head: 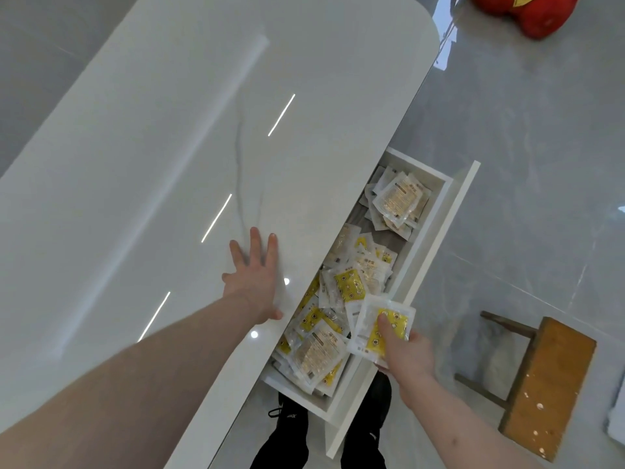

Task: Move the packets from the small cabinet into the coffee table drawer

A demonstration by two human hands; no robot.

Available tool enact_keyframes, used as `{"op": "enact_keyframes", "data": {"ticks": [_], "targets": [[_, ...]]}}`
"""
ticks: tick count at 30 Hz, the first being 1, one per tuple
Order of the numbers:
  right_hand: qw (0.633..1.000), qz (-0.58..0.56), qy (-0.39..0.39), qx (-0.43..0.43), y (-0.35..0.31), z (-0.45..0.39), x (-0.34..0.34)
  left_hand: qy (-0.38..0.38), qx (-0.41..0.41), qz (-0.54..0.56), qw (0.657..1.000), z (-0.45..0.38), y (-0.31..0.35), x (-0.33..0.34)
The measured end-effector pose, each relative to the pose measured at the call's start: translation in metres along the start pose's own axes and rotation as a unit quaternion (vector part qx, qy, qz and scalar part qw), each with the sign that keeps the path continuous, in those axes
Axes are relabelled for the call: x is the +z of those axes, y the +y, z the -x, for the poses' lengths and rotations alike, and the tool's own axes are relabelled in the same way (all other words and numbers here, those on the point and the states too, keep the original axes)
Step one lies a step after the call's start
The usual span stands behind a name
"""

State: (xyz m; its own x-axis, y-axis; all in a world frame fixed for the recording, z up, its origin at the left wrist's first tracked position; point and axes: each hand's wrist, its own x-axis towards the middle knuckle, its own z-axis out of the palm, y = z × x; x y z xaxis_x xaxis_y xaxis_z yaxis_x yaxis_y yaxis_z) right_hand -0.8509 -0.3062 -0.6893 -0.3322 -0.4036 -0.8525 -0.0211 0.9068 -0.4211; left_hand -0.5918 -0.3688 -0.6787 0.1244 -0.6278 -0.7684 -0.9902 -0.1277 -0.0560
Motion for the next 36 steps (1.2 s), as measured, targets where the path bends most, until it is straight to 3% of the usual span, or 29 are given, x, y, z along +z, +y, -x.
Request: {"op": "enact_keyframes", "data": {"ticks": [6, 10, 18, 21, 25, 32, 36], "targets": [[0.998, 0.01, -0.014, -0.06, -0.042, -0.015, 0.014, 0.008, 0.0, -0.009, 1.0, -0.002, 0.0, 0.002], [0.999, 0.033, -0.002, -0.026, -0.035, -0.018, 0.02, 0.012, 0.002, 0.002, 1.0, -0.003, -0.001, 0.003], [0.997, 0.034, -0.015, -0.074, -0.014, 0.015, 0.028, 0.019, 0.002, 0.009, 1.0, -0.003, -0.002, 0.005], [0.986, 0.134, -0.026, -0.092, -0.006, 0.013, 0.03, 0.019, 0.002, 0.011, 1.0, -0.004, -0.002, 0.005], [0.95, 0.295, -0.087, -0.051, 0.003, 0.022, 0.033, 0.021, -0.002, 0.015, 1.0, -0.005, -0.002, 0.007], [0.936, 0.316, -0.091, -0.124, -0.01, 0.06, 0.022, 0.035, 0.011, 0.021, 0.999, 0.002, -0.01, 0.004], [0.918, 0.348, -0.092, -0.166, -0.031, 0.105, -0.004, -0.011, 0.077, 0.013, 0.997, 0.035, -0.028, -0.015]]}}
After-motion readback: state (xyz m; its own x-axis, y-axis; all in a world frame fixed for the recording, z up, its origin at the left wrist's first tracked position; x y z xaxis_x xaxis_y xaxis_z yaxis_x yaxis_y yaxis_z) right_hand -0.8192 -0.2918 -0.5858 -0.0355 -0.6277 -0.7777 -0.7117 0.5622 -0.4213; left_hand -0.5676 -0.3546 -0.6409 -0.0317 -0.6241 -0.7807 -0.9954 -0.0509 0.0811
